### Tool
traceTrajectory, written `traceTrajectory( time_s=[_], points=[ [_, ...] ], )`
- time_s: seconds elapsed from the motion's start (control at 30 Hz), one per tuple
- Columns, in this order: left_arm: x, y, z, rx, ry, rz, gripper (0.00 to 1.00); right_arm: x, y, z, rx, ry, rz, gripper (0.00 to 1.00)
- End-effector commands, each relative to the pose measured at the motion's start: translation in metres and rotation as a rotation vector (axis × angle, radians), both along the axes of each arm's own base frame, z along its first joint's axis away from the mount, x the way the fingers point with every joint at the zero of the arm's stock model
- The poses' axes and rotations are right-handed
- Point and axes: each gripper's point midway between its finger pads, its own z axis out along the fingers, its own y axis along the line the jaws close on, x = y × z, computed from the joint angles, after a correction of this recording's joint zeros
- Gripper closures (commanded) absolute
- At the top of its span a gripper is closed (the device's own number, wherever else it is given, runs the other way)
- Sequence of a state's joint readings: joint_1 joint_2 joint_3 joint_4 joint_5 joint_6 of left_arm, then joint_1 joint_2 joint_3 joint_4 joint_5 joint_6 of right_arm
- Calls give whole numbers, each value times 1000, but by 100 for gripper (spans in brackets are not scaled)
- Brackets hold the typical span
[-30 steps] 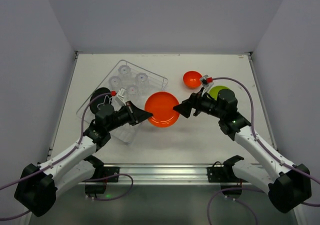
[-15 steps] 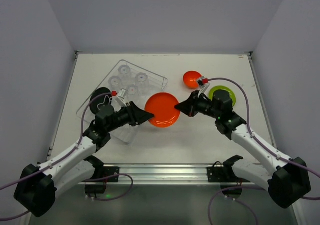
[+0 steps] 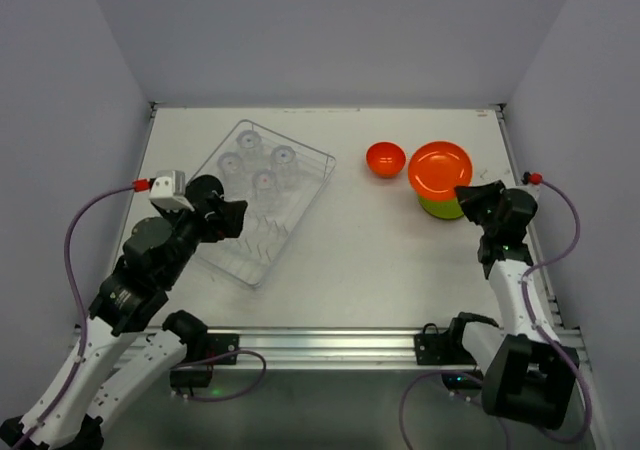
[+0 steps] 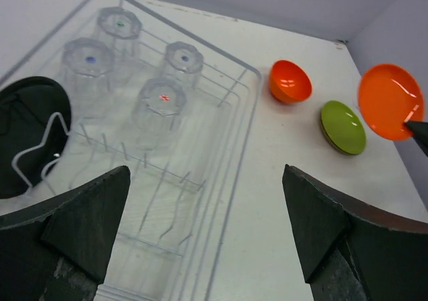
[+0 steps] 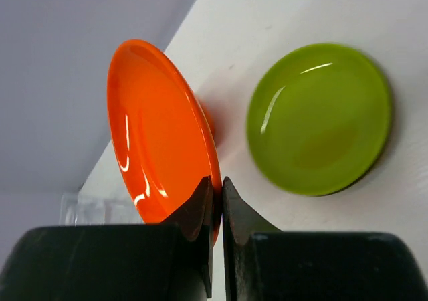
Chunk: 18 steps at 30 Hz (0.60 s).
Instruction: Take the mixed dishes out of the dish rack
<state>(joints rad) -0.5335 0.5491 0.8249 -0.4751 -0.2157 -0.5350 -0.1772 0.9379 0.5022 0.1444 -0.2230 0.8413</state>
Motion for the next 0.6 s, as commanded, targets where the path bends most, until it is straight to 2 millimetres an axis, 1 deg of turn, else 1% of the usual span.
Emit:
traceTrajectory(
  time_s=[0.0,0.03,0.07,0.1,0.13,0.17,0.2,0.23,0.3,0.33,0.37,0.4,0.43,0.5,0.57],
  points=[
    [-7,50,-29,175,3,173,0,22,-61,-8,93,40,-262,100],
    [-7,51,-48,194,13,178,0,26,-75,-15,93,61,-307,100],
    [-9,57,-43,159,-31,211,0,30,-84,-21,87,81,-344,100],
    [-10,59,-44,145,-37,218,0,37,-93,-33,86,122,-363,100],
    [-12,59,-42,136,-51,216,0,39,-101,-39,77,144,-378,100],
    [-14,60,-35,121,-72,214,0,41,-105,-46,81,167,-379,100],
    [-15,60,-34,117,-78,216,0,45,-107,-50,85,182,-374,100],
    [-15,60,-37,118,-76,213,0,48,-107,-64,92,209,-367,100],
    [-14,56,-42,129,-54,195,0,50,-101,-77,110,236,-331,100],
    [-13,55,-44,134,-46,191,0,52,-100,-87,126,256,-331,100],
    [-12,53,-48,146,-29,184,0,52,-98,-92,142,264,-316,100],
    [-11,52,-49,150,-21,180,0,56,-94,-90,151,255,-286,100],
    [-10,50,-52,159,-8,176,0,56,-94,-93,132,273,-273,100],
    [-9,47,-54,164,0,158,0,61,-94,-90,115,277,-255,100],
    [-8,45,-56,172,8,152,0,60,-91,-93,120,290,-235,100]
  ],
)
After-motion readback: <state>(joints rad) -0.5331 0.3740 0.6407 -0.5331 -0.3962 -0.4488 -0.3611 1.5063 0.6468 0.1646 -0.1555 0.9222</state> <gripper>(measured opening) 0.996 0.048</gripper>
